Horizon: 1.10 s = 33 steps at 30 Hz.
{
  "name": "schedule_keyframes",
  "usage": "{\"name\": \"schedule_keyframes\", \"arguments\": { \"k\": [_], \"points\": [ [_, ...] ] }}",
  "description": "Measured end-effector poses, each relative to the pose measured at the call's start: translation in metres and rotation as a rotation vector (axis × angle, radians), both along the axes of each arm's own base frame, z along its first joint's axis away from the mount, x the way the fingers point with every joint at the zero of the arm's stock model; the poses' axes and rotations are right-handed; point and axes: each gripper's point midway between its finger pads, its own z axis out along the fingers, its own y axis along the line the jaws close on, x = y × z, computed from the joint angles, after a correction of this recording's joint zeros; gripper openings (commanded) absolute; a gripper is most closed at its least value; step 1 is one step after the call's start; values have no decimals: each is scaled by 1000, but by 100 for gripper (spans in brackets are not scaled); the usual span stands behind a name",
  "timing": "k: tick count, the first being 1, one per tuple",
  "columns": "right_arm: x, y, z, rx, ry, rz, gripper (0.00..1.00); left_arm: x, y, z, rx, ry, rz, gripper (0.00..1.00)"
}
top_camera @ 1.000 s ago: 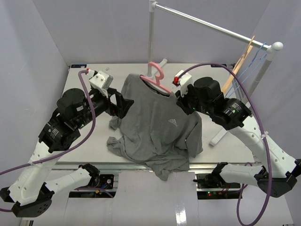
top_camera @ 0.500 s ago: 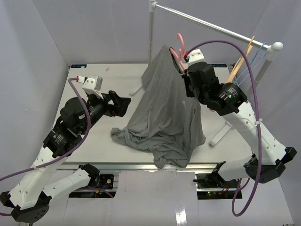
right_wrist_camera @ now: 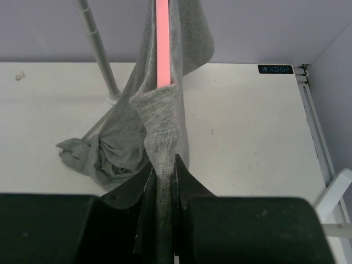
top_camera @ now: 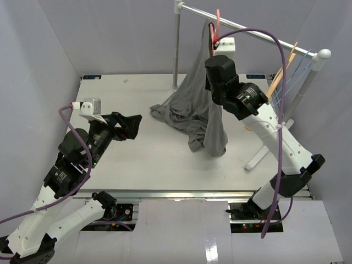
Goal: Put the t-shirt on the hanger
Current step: Place the hanger at the clothesline.
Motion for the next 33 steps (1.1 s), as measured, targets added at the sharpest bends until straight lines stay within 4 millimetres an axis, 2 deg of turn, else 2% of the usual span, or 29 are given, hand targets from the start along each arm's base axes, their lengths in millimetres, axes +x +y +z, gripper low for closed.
{"name": "schedule_keyframes", "arguments": {
  "k": [6,16,24,28,33],
  "points": [
    [25,17,1,28,-33,-46,8,8,2,-14,8,42,45,98],
    [52,36,2,111,-121,-99,8,11,4,-31,1,79,71,98],
    [68,32,-26,92,-223,-191,8,5,9,-28,-35,57,70,98],
    [70,30,-14,122,-272,-215,8,6,8,-27,-44,45,70,98],
    [76,32,3,159,-320,-240,8,11,3,-41,-24,69,68,98]
  ]
}}
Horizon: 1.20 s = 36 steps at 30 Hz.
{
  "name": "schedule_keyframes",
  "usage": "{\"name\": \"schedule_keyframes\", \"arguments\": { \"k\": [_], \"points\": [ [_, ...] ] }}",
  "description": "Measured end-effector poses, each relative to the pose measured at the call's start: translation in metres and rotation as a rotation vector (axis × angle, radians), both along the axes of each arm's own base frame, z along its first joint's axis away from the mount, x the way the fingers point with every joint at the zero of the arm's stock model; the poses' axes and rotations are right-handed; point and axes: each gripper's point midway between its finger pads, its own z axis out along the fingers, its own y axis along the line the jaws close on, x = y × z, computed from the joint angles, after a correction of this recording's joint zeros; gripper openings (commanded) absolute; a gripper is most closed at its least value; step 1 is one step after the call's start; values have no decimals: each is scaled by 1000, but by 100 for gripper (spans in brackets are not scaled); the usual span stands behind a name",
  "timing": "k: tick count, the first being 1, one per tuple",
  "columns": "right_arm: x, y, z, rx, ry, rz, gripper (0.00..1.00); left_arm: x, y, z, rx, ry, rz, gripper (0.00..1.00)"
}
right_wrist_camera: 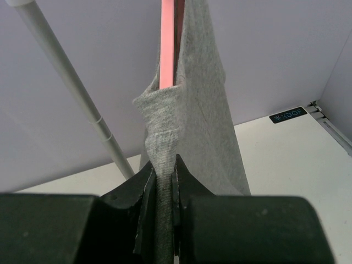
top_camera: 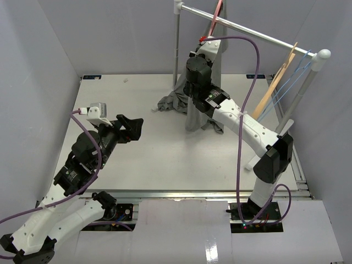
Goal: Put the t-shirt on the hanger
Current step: Place the hanger at the clothesline.
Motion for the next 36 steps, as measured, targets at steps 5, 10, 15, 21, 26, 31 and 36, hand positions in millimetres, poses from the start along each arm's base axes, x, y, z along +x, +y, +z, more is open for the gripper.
{"name": "schedule_keyframes", "arguments": {
  "k": [5,10,15,21,26,31,36],
  "points": [
    [16,14,-2,8,-12,-7,8,1,-2,-9,14,15,-3,98],
    [32,32,-12,8,-8,1,8,-3,1,-5,2,-3,-9,98],
    [38,38,-25,1,7,-6,8,-7,4,0,-13,-29,-11,98],
    [49,40,-35,3,14,-25,8,-6,1,-11,1,-13,-22,98],
    [58,34,-42,8,19,-43,8,-5,-2,-17,17,-3,-34,98],
    [71,22,-37,60,9,-61,8,-5,-4,-18,28,-2,-43,98],
    [77,14,-40,77,19,-71,8,-7,-6,-18,25,-2,-58,98]
  ]
}}
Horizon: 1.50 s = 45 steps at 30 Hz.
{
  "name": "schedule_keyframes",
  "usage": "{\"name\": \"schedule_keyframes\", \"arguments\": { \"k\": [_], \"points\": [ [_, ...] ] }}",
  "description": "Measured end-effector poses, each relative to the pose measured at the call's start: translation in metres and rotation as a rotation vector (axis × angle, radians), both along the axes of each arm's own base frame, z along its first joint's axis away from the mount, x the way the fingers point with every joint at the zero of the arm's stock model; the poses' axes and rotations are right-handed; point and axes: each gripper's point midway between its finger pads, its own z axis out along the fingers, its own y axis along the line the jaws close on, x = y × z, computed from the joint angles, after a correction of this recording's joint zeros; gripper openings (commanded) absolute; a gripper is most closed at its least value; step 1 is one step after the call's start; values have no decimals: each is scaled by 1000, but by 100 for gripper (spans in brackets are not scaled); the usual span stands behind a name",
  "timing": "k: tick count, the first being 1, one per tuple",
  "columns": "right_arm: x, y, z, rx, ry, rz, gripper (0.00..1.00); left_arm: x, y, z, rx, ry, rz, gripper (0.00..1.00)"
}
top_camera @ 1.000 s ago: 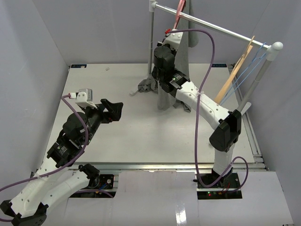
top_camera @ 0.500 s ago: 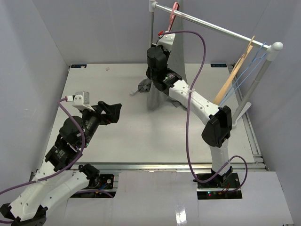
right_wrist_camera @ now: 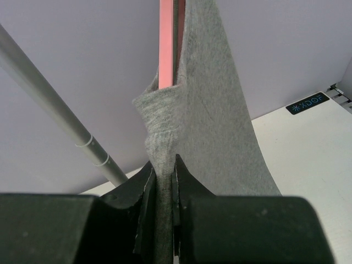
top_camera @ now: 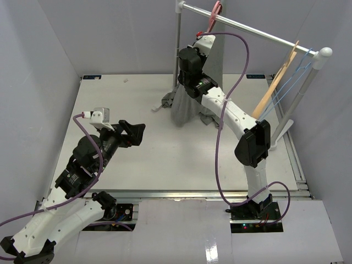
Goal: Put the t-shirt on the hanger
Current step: Place the hanger at the clothesline, then reset both arms
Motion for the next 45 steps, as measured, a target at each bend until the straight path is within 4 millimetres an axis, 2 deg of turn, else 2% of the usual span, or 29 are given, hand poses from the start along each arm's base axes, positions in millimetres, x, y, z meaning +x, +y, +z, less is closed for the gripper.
{"name": "schedule_keyframes", "arguments": {
  "k": [6,11,15,16,17,18,20,22,27,31,35,37,41,45],
  "points": [
    [1,5,-4,29,2,22,9,-1,-1,0,-1,0,-9,98],
    [1,12,-9,43,13,54,27,-2,0,-1,-3,-5,-8,98],
    [0,16,-14,50,29,81,46,-4,1,0,-8,-11,-9,98],
    [0,16,-15,49,34,87,54,-4,2,1,-10,-14,-8,98],
    [-2,16,-17,45,40,98,79,-4,2,2,-14,-18,-9,98],
    [-5,15,-20,35,50,106,95,-5,1,4,-20,-25,-12,98],
    [-11,14,-20,19,65,131,90,-5,-1,6,-28,-35,-26,98],
    [-15,15,-13,2,77,163,90,-6,-5,6,-27,-44,-46,98],
    [-33,12,23,-34,69,240,90,-3,-12,6,13,-82,-82,98],
    [-62,-6,58,-71,66,273,90,1,-17,5,26,-98,-92,98],
    [-95,-32,95,-72,38,282,90,6,-32,5,10,-92,-140,98],
    [-110,-45,108,-68,21,288,90,11,-41,0,5,-73,-159,98],
    [-135,-61,112,-87,44,323,90,20,-64,-15,-11,-57,-223,98],
    [-146,-49,88,-141,135,412,90,17,-85,-52,5,-25,-326,98]
  ]
}}
